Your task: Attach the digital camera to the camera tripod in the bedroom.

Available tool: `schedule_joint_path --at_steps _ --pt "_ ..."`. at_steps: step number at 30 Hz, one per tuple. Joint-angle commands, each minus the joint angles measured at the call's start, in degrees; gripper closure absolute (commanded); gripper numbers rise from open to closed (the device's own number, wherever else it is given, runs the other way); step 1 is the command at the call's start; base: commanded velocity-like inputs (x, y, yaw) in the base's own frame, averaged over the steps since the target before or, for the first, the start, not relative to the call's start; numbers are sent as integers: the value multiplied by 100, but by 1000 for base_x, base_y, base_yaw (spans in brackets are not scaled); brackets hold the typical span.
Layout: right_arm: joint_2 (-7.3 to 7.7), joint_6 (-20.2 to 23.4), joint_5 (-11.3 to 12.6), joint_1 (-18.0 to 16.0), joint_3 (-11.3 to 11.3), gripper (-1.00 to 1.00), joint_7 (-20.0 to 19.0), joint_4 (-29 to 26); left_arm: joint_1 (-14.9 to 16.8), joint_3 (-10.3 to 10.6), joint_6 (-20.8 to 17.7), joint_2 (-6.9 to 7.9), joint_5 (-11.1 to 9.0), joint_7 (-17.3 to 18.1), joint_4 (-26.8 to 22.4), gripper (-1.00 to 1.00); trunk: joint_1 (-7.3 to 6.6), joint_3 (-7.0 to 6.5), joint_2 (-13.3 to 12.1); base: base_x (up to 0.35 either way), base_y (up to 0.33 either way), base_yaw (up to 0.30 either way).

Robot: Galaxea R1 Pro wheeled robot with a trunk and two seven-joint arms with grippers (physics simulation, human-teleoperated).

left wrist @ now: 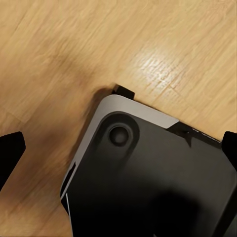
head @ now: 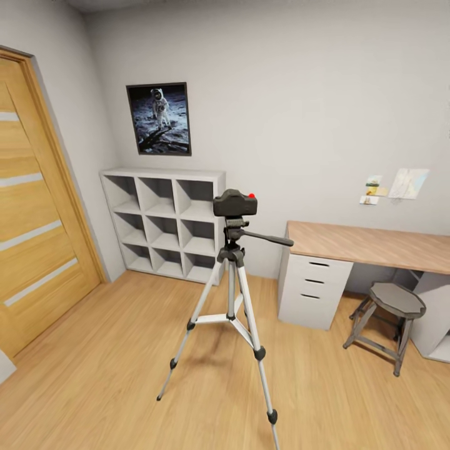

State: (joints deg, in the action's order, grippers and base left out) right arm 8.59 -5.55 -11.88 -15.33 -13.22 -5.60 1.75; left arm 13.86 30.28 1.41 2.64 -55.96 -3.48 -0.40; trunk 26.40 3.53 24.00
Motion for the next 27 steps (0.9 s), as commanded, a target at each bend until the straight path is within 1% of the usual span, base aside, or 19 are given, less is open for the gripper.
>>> schedule_joint_path --at_steps 1,27 --pt "3 -36 -51 -8 -49 -100 -11 19 3 48 9 0 -38 -22 -4 -100 3 3 11 0 0 0" --pt "-6 -70 -51 -1 -49 -100 -11 21 3 48 9 0 -38 -22 -4 -100 3 -235 11 0 0 0"
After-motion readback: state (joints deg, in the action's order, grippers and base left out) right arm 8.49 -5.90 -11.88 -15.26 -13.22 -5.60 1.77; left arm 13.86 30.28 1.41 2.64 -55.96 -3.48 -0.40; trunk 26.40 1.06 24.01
